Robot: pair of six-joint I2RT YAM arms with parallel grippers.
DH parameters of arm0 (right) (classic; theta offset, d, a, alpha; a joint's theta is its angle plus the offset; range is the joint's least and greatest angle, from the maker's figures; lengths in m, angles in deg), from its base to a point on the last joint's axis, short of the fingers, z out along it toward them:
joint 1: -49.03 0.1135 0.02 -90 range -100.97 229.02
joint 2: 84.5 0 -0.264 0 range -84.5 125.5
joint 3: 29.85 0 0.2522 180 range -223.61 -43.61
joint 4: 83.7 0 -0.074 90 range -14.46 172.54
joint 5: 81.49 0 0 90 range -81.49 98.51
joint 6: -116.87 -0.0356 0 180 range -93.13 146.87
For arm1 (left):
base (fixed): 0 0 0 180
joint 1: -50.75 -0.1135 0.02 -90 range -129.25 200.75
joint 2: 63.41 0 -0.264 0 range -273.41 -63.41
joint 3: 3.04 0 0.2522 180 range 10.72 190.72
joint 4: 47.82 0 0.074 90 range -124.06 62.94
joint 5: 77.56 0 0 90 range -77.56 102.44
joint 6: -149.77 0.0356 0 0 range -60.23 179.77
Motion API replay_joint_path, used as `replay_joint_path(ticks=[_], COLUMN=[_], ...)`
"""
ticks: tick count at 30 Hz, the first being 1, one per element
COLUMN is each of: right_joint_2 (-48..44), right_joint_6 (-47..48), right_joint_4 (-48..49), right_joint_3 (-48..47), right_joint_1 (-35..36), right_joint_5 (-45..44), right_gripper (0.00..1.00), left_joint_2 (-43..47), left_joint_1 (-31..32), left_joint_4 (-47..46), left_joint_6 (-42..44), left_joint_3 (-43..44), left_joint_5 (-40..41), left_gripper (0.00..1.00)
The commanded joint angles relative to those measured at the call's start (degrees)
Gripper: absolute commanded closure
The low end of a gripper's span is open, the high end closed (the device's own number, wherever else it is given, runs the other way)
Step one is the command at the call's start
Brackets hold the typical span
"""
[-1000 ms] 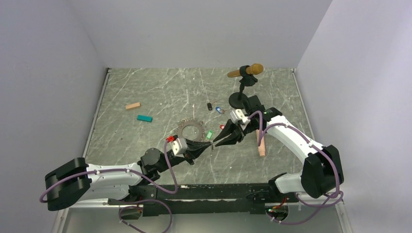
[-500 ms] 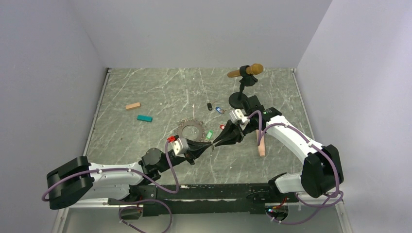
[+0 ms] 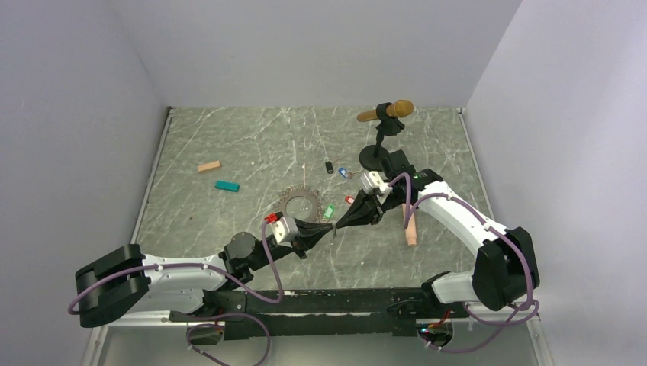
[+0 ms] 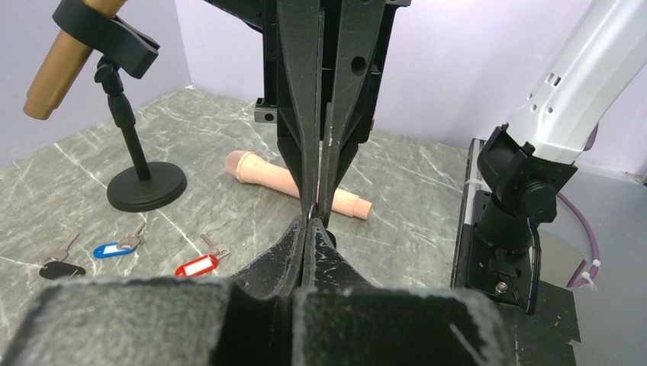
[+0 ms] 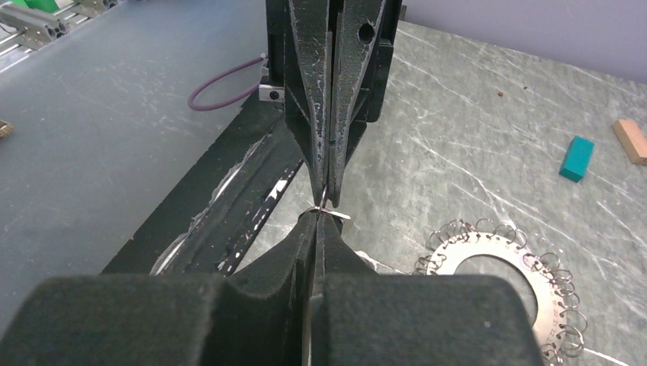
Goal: Put the keys on the keyring
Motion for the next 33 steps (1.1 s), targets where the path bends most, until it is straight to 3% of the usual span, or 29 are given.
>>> replay_joint_path(ticks=[1, 9, 10, 12, 13, 18, 23, 33], right_joint_2=[0.3, 0.1, 0.0, -0.1, -0.1, 1.0, 1.6, 2.8], right_joint_6=[-0.4, -4.2, -6.2, -8.4, -7.2, 2.2, 2.8, 3.6], right_joint_4=[1.9, 3.4, 4.3, 4.5, 2.7, -7.4, -8.9, -10.4], right_joint_3=[-0.4, -1.0, -1.3, -2.2, -3.0, -7.0, -7.9, -8.5], right_joint_1=[0.4, 0.6, 0.5, 0.6, 0.5, 0.5, 0.7, 1.3], right_joint_5=[5.0, 1.4, -0.5, -5.9, -9.0, -20.4, -24.0, -26.2], right_gripper=[0.96, 1.00, 1.00, 1.00, 1.00, 1.00, 1.00, 1.00], left_joint_2=[-0.6, 0.3, 1.4, 4.8, 6.8, 19.2, 22.1, 9.3], left_joint_1=[0.0, 0.0, 0.0, 0.0, 0.0, -0.1, -0.2, -0.2], left_joint_4=[-3.2, -0.9, 0.6, 4.6, 7.0, 26.2, 36.0, 34.8], left_joint_6=[-1.3, -1.3, -1.3, -1.0, -0.8, 0.0, 0.9, 6.4], left_joint_3=[2.0, 1.6, 1.4, 0.7, 0.3, 0.5, 2.7, 9.5], left_joint_5=[-0.9, -0.1, 0.5, 1.5, 2.9, 9.1, 9.4, 5.4], left_gripper=[1.00, 1.00, 0.94, 0.61, 0.51, 0.33, 0.30, 0.35])
